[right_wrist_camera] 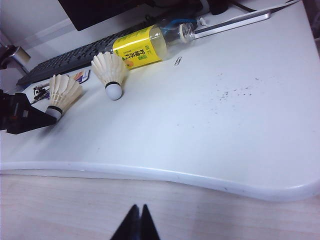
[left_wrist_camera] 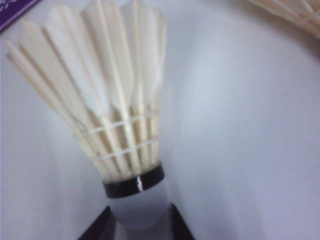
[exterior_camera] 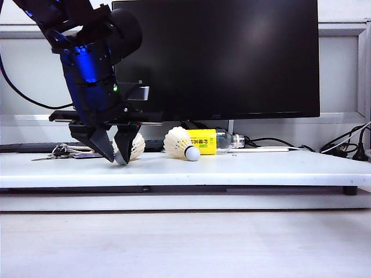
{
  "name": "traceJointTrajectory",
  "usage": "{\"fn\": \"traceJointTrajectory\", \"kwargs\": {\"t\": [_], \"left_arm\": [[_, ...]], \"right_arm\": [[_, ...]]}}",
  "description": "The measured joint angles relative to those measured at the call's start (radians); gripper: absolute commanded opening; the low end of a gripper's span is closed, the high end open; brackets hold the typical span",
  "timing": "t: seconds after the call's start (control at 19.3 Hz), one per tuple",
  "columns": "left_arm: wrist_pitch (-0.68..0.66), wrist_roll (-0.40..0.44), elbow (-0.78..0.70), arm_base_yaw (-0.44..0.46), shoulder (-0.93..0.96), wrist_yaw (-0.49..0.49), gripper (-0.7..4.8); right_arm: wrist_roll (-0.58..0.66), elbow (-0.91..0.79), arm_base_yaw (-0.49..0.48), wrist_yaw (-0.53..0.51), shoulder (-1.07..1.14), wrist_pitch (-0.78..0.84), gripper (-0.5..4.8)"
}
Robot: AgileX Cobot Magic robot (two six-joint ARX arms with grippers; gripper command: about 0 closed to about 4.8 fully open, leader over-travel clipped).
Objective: Stack the badminton balls on the table vertically.
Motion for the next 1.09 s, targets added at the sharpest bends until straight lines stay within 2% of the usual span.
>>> {"fn": "traceJointTrajectory", "kwargs": {"t": [0.1, 0.47, 0.57, 0.73, 1.09], "left_arm": [[0.000, 0.013, 0.000, 0.000, 0.000, 0.000, 1.15], [-0.003, 0.049, 0.000, 0.000, 0.000, 0.000, 1.15], [-0.003, 0.087, 0.000, 0.000, 0.000, 0.000, 1.26], [-0.003, 0.155, 0.000, 0.000, 0.000, 0.000, 1.84], [0.012, 0.323, 0.000, 0.000, 0.000, 0.003, 1.84]], "right_arm": [[0.000, 0.000, 0.000, 0.000, 0.000, -0.001, -0.01], [-0.002, 0.000, 0.000, 0.000, 0.000, -0.026, -0.01], [-0.002, 0.000, 0.000, 0.000, 0.000, -0.026, -0.01], [-0.002, 0.000, 0.000, 0.000, 0.000, -0.026, -0.01], [-0.016, 0.000, 0.000, 0.000, 0.000, -0.026, -0.01]]}}
